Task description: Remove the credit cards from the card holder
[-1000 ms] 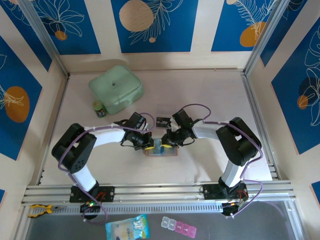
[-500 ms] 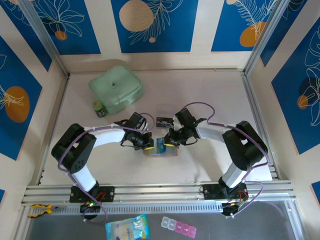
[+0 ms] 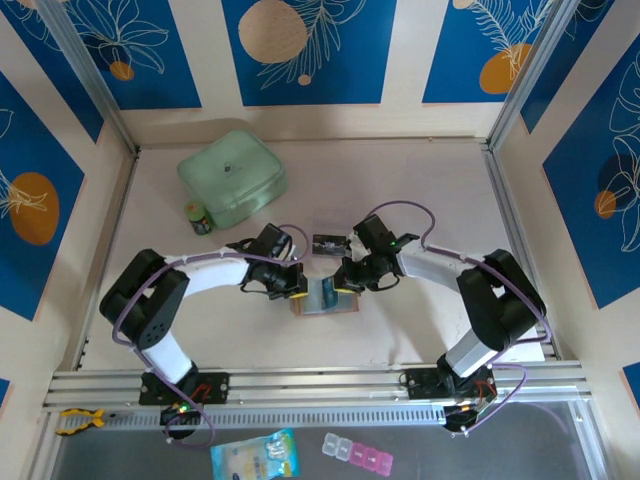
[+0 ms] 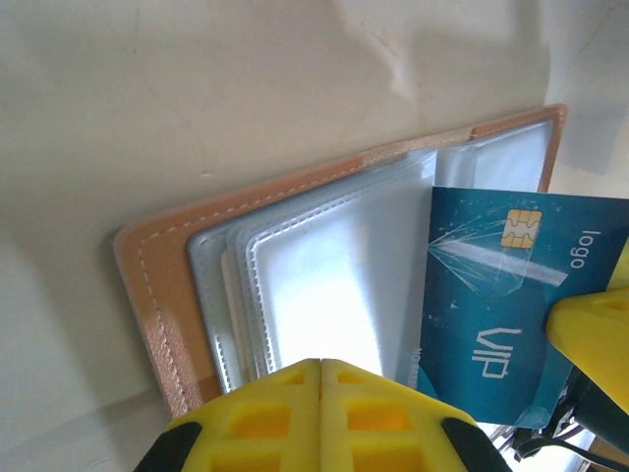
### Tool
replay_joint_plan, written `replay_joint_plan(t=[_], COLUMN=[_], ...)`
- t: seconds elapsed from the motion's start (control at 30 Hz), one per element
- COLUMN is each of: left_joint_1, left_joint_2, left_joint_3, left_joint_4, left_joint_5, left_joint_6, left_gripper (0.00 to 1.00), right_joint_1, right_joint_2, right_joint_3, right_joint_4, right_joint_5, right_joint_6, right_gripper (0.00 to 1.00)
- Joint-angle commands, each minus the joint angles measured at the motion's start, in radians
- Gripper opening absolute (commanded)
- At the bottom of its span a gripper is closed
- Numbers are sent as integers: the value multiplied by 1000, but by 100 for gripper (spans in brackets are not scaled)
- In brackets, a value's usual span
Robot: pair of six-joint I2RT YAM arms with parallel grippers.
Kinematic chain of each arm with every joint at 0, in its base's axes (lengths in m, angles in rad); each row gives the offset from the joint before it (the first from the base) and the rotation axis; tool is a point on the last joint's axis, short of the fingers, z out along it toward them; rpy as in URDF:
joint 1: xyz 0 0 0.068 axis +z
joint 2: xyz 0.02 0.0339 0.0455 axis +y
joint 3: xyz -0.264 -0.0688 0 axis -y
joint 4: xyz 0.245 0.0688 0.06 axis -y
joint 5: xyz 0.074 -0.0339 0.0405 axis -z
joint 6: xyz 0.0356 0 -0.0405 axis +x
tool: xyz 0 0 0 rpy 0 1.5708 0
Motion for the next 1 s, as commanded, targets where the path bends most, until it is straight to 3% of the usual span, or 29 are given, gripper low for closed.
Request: replay_joint_plan(t=[0.0, 0.23, 0.47, 0.77, 0.97], left_joint_1=[-6, -3, -4, -1, 9], left_joint_2=[-32, -41, -13, 33, 44], left_joint_3=[21, 8, 6, 3, 37], left_joint_4=[-25, -12, -3, -15, -70], left_joint_5=[4, 5, 28, -18, -50], left_joint_6=[-3, 3, 18, 53, 96], left_gripper=[2, 2, 3, 2, 2], right_joint_1=[-8, -17, -19, -28, -21], right_joint_2=[-26, -44, -54, -50, -39], right_joint_3=[53, 133, 225, 327, 358], right_joint_4=[-93, -215, -346, -433, -427], right_joint_5=[21, 73, 164, 341, 381], right_joint_6=[-58, -160, -371, -595, -769], right_gripper=[9, 8, 6, 4, 4])
